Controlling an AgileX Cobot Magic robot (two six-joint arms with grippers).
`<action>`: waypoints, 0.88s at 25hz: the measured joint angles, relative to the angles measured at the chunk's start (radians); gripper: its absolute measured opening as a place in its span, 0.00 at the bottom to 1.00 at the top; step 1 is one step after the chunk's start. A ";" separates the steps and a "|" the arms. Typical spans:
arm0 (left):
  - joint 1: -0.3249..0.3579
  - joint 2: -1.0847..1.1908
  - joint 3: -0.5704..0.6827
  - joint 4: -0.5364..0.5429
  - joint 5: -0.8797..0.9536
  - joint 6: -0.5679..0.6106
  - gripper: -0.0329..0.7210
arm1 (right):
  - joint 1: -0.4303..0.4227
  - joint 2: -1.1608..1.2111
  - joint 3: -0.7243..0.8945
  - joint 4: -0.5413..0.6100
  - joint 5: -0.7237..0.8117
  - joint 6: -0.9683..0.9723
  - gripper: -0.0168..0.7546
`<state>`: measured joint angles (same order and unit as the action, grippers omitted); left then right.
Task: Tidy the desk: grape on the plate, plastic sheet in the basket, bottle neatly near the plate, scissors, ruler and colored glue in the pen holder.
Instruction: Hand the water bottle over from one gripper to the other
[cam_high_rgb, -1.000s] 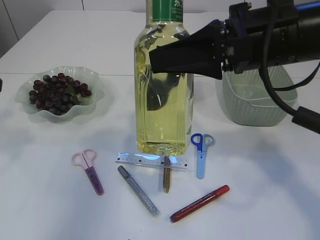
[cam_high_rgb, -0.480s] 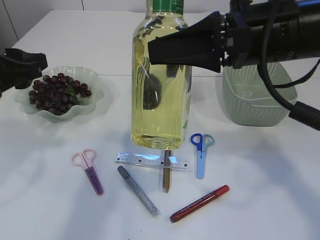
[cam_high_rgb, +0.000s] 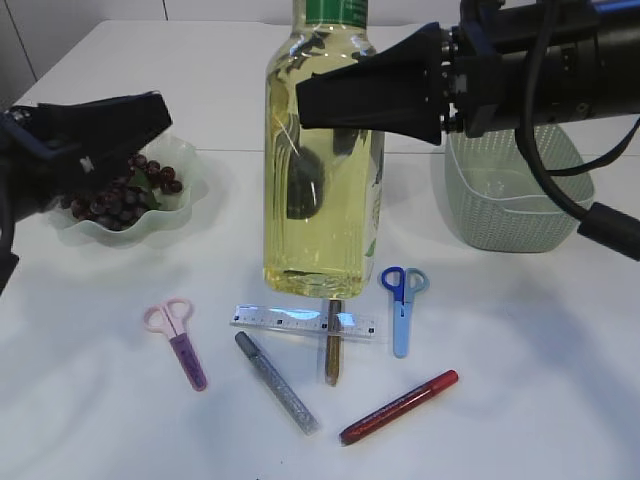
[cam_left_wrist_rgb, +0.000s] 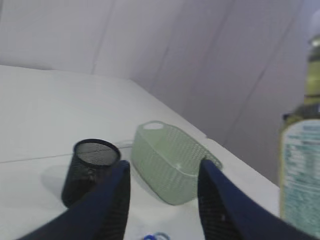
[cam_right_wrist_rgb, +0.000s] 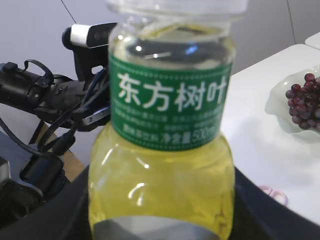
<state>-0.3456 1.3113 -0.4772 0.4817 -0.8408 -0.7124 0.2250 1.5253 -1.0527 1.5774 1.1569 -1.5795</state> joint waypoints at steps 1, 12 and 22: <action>0.000 0.000 0.000 0.066 -0.019 -0.033 0.48 | 0.000 0.000 0.000 0.000 0.000 0.000 0.60; 0.065 0.000 0.000 0.536 -0.186 -0.376 0.48 | 0.000 0.000 0.000 0.000 0.000 -0.021 0.60; 0.128 0.000 -0.121 0.898 -0.287 -0.636 0.50 | 0.000 0.000 0.000 -0.006 0.000 -0.025 0.60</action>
<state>-0.2179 1.3113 -0.5984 1.3800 -1.1276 -1.3484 0.2250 1.5253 -1.0527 1.5710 1.1569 -1.6043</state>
